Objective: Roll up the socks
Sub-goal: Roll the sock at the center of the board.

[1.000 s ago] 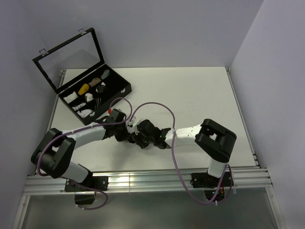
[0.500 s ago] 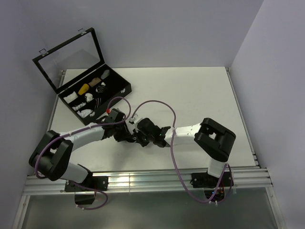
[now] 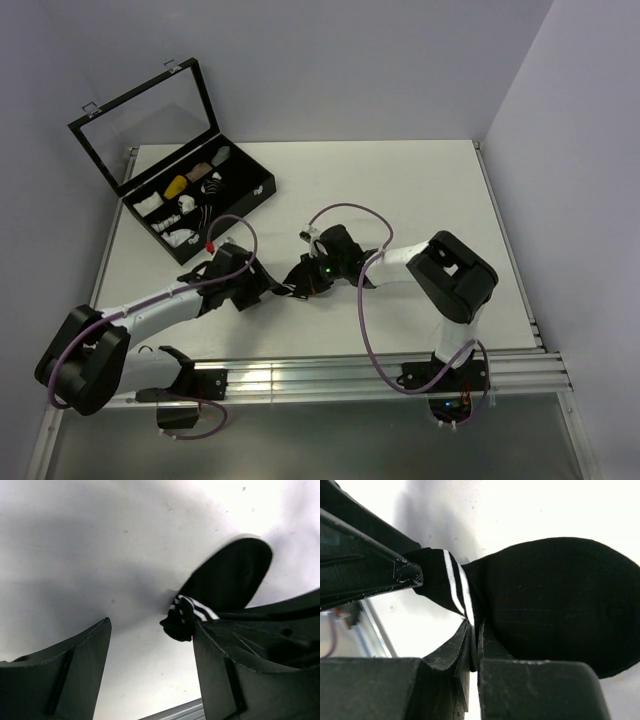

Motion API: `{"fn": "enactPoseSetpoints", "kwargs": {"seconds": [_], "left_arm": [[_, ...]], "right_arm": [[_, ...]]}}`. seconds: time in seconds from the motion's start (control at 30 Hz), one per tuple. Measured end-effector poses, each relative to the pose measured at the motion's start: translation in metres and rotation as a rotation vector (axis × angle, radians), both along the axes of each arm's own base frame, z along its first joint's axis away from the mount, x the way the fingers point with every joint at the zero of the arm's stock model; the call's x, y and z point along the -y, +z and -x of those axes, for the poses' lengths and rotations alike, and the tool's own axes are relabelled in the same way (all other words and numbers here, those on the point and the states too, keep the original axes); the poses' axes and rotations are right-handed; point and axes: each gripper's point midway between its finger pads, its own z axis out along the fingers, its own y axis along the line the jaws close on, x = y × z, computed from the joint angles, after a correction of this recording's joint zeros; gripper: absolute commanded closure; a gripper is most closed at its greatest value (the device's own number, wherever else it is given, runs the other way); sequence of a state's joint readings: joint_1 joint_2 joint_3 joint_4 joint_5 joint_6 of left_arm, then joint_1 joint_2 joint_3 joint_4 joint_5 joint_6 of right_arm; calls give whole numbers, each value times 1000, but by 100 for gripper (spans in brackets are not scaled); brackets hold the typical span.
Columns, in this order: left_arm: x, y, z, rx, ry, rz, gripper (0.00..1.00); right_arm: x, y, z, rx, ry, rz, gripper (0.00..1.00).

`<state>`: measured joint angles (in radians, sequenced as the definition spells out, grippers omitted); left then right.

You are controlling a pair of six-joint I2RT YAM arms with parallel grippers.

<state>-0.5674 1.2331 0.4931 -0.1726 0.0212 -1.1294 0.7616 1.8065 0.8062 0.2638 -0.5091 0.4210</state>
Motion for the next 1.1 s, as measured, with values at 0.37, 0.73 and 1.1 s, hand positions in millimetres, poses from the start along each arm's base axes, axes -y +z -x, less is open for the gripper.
{"fn": "enactPoseSetpoints", "kwargs": {"seconds": [0.37,0.73,1.1], "left_arm": [[28,0,-6,10,10,93,40],[42,-12,-7,-27,-4,97,93],[45,-9,-7,-27,-53,50,100]], "right_arm": [[5,0,4,-163,-45,-86,98],[5,1,4,-184,-48,-93,69],[38,8,-17,-129,-164,26,67]]}}
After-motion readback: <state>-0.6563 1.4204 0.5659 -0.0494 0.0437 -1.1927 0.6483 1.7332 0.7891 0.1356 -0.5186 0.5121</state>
